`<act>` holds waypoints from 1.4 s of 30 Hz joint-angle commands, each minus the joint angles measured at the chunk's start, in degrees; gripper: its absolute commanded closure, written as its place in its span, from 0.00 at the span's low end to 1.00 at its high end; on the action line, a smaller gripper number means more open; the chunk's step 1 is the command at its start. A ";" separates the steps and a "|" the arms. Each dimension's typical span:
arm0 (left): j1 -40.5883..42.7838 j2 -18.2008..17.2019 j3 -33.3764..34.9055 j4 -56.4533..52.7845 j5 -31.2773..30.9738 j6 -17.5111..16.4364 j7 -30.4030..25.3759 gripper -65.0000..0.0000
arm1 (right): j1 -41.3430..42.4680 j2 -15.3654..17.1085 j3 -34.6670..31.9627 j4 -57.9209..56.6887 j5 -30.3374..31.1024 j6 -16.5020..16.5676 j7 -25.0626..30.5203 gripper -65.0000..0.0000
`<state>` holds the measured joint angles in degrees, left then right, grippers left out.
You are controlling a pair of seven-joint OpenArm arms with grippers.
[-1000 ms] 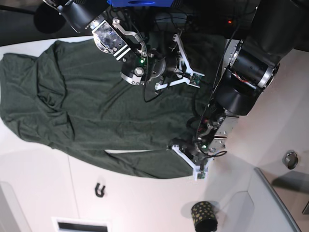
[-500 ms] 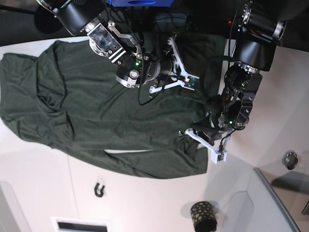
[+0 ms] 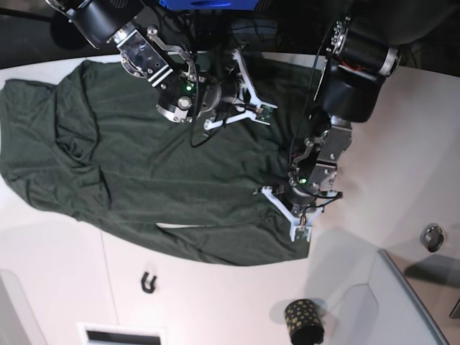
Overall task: Layout the t-shirt on the table in an organized manner, then fold the t-shirt properly
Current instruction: 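Grasp the shirt's two shoulder corners with both grippers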
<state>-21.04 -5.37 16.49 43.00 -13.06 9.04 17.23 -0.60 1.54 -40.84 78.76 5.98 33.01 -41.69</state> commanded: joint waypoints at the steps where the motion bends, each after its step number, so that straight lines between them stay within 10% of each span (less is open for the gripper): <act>1: -2.39 0.22 -0.10 -2.61 1.24 0.59 -1.63 1.00 | 0.38 -0.35 -0.08 1.19 1.10 0.35 1.21 1.00; 9: -11.53 3.04 -0.45 -12.72 2.55 0.59 -6.73 1.00 | -3.05 4.04 5.10 8.76 1.19 0.26 1.21 1.00; 19: 3.67 -4.52 -16.45 32.64 -10.81 0.59 16.74 1.00 | -11.40 0.96 49.94 23.70 7.34 0.52 1.12 0.96; 24: 22.84 -10.94 -28.23 48.47 -27.16 -0.20 21.40 1.00 | -11.31 0.70 74.47 20.54 22.11 6.15 -7.32 0.43; 27: 31.98 -13.23 -32.45 49.52 -34.28 -8.11 21.40 1.00 | -11.40 0.70 85.02 15.79 28.18 6.99 -11.45 0.15; 34: 45.96 -12.61 -41.33 50.23 -42.19 -22.53 21.40 0.33 | -11.05 0.61 96.80 3.22 30.55 6.99 -16.90 0.18; 42: 49.48 -10.59 -42.56 52.86 -41.93 -23.32 21.58 0.24 | -12.63 0.17 97.76 0.93 30.55 6.99 -16.90 0.18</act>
<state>27.86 -15.53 -25.85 94.89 -54.28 -13.74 39.55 -12.95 1.04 56.62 79.11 35.77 39.64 -59.11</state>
